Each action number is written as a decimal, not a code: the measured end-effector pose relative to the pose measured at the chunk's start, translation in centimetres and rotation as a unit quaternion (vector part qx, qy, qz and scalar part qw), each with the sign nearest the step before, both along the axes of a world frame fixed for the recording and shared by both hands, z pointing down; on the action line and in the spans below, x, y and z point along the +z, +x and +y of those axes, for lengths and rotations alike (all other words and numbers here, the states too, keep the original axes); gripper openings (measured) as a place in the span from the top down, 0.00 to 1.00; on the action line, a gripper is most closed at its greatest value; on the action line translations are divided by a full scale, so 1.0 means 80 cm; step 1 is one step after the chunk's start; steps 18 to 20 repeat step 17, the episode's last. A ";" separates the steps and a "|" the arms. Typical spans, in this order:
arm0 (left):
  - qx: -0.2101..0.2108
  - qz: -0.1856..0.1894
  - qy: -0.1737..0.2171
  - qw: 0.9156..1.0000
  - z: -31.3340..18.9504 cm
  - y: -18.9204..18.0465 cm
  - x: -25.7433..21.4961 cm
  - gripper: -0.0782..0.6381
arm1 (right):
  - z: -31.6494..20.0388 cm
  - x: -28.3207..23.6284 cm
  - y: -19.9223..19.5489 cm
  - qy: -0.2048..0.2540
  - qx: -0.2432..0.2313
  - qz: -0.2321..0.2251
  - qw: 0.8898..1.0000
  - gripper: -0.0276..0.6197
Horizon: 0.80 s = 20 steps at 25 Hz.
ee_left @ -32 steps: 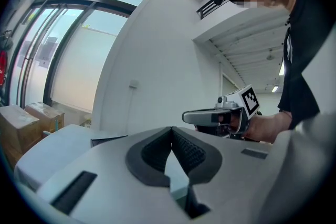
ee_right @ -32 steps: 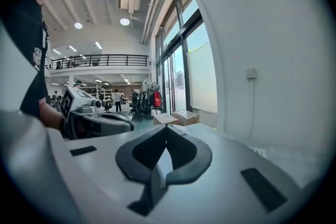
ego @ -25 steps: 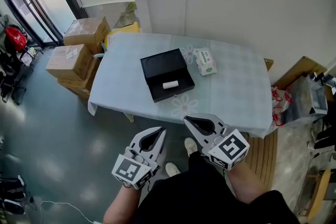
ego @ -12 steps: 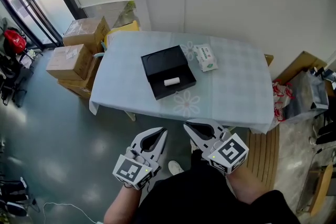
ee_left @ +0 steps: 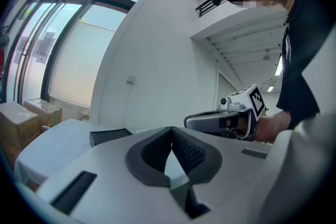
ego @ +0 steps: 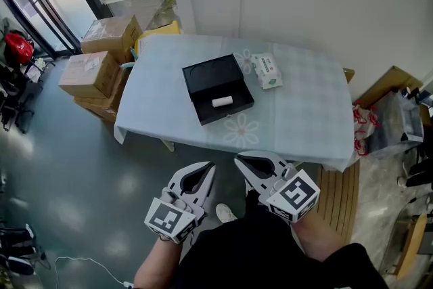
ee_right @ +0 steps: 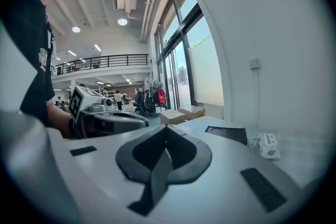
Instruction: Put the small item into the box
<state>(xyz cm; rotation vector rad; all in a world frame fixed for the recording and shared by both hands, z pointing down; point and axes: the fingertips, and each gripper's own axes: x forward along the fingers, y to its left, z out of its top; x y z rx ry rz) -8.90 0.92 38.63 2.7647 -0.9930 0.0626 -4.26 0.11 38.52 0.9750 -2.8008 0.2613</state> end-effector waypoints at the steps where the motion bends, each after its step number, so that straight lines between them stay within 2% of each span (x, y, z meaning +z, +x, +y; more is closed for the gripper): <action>1: -0.001 0.000 -0.001 1.000 -0.001 0.000 0.000 0.88 | -0.001 0.000 0.000 -0.001 0.000 -0.001 1.000 0.94; 20: -0.002 -0.006 -0.002 1.000 0.003 0.006 0.001 0.88 | 0.000 -0.003 0.006 -0.001 -0.003 -0.008 1.000 0.94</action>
